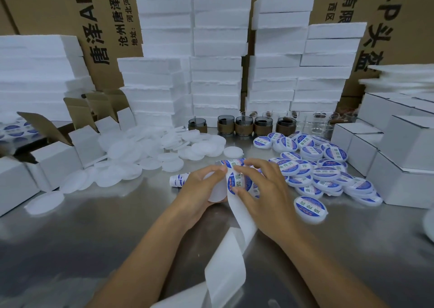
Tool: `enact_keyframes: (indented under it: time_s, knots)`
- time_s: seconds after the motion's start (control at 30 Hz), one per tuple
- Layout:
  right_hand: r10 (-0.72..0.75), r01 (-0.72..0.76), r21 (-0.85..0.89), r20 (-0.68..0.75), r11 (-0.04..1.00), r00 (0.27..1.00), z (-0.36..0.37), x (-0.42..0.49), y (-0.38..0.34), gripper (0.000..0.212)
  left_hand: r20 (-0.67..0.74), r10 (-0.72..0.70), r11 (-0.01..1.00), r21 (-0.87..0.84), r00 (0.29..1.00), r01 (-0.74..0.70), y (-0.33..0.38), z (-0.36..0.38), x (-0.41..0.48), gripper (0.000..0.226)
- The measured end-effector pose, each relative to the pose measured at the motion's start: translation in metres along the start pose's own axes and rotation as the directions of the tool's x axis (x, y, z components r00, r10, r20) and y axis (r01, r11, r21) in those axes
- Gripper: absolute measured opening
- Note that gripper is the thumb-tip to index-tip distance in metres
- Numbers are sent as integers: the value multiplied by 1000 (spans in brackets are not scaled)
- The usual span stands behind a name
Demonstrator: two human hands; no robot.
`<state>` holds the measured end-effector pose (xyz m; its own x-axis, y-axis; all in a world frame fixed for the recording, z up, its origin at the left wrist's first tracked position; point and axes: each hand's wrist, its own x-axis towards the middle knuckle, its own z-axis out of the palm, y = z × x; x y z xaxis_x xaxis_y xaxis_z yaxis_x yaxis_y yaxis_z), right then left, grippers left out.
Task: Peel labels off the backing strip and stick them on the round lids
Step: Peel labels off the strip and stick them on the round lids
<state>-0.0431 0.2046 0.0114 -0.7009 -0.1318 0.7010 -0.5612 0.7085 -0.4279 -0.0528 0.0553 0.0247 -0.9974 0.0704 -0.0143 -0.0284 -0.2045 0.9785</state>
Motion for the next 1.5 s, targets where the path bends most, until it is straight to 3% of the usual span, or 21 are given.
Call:
enact_keyframes:
  time_s: [0.37,0.63,0.87,1.23,1.37,1.5]
  knots:
    - [-10,10,-55,-6,998,1000,-4,1,0,27,66,-8,997,79,998,3,-1,0,-1,27]
    - [8,-8,-66,1,998,1000,-4,1,-3,21,40,14,995,98,999,-18,-4,-1,0,11]
    - [-16,11,-99,-49,995,999,-4,2,-6,21,47,15,995,94,999,-20,-2,1,-1,16]
    - [-34,34,-70,8,997,999,-8,0,-5,13,-186,37,995,102,982,-18,-2,0,4,9]
    - [9,-8,29,-40,1000,999,-11,1,-7,14,-232,54,998,51,971,-44,-3,-1,5,9]
    - [194,-158,277,-107,948,975,-14,4,-9,22,-243,53,998,29,969,-47,-3,-2,5,9]
